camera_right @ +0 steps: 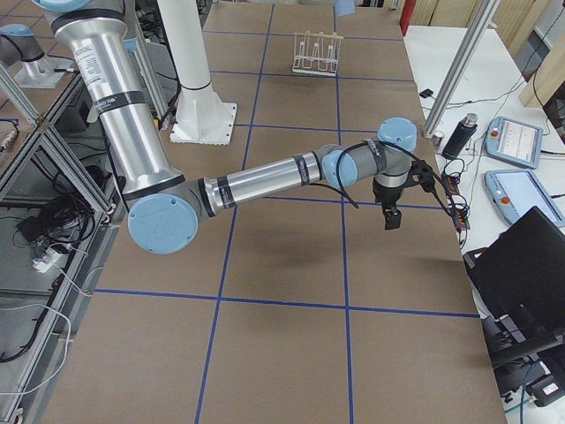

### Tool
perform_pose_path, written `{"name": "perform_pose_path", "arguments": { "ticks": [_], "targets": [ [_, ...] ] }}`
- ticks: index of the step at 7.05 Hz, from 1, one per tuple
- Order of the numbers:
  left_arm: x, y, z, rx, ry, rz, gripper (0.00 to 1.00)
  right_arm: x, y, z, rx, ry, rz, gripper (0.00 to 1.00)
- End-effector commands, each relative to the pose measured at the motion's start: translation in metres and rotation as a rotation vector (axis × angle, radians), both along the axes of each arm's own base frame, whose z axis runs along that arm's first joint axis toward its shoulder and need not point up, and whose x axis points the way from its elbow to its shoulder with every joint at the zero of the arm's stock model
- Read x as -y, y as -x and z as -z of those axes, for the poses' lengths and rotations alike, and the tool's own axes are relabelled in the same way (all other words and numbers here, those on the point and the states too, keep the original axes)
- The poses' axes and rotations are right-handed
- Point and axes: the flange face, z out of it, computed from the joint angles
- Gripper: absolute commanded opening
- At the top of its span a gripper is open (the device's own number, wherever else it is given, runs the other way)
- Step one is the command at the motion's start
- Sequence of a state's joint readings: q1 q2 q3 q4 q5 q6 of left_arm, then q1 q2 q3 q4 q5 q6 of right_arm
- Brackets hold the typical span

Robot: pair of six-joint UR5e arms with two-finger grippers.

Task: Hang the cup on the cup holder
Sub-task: 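Lower the cup with the left gripper onto a wooden peg of the rack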

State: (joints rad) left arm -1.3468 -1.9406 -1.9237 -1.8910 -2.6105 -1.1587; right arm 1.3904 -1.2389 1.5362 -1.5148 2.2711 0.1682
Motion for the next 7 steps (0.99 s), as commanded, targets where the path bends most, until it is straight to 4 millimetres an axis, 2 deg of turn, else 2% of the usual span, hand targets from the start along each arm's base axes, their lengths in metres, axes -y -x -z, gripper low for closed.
{"name": "perform_pose_path", "arguments": {
  "ticks": [1,3,4,5,7],
  "targets": [
    [0.009,0.002,-0.019,0.108,-0.073,0.047,0.00,-0.005,-0.006,-0.021,-0.087,0.010,0.004,1.00],
    [0.010,-0.007,-0.034,0.187,-0.034,-0.014,0.00,-0.009,-0.001,-0.026,-0.079,0.050,0.008,1.00],
    [0.006,-0.024,-0.044,0.245,-0.015,-0.043,0.00,-0.010,0.001,-0.030,-0.076,0.061,0.011,1.00],
    [-0.004,-0.052,-0.047,0.331,0.006,-0.082,0.00,-0.012,0.001,-0.034,-0.067,0.068,0.015,1.00],
    [-0.028,-0.076,-0.042,0.472,0.054,-0.123,0.00,-0.026,0.001,-0.050,-0.042,0.088,0.028,1.00]
  ]
}}
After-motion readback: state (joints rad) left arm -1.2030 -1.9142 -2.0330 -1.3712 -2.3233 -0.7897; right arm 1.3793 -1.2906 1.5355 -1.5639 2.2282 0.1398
